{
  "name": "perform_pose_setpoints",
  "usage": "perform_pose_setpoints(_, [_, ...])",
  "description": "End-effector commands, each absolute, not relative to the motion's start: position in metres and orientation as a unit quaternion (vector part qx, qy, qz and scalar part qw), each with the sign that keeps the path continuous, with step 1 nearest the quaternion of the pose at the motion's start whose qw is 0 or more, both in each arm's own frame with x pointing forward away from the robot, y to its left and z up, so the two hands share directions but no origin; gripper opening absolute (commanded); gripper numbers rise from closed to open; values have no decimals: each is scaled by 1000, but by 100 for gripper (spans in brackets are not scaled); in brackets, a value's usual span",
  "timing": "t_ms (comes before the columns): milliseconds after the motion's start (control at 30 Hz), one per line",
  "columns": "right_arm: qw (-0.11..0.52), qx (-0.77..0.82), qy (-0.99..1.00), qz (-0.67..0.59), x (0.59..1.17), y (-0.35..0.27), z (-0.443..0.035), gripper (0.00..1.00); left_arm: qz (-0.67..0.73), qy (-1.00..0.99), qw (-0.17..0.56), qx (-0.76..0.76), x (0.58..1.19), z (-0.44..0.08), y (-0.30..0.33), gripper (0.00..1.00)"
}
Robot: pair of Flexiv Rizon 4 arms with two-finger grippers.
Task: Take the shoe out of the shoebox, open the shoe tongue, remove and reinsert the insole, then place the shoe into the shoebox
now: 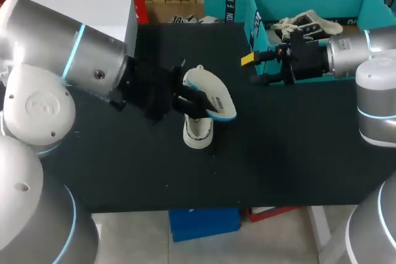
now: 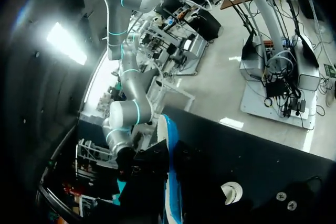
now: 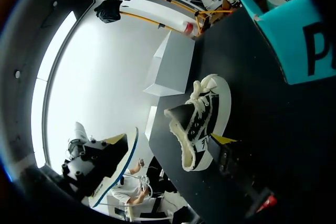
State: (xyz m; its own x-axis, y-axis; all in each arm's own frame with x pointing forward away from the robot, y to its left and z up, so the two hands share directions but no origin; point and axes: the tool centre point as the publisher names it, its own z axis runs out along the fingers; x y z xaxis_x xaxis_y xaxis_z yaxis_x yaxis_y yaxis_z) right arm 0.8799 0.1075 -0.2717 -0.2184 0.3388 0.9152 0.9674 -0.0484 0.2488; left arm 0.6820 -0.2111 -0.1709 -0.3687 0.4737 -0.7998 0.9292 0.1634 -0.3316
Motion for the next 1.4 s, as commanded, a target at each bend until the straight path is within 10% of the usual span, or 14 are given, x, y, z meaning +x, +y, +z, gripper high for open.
perform_pose_setpoints(33, [322,-536,-609,-488,880,109,-272,100,-389,725,333,461,645,-193,-208,0])
perform_pose_setpoints(1400, [322,-536,-609,-488,880,109,-272,100,-383,601,480,511,678,-269,-178,0])
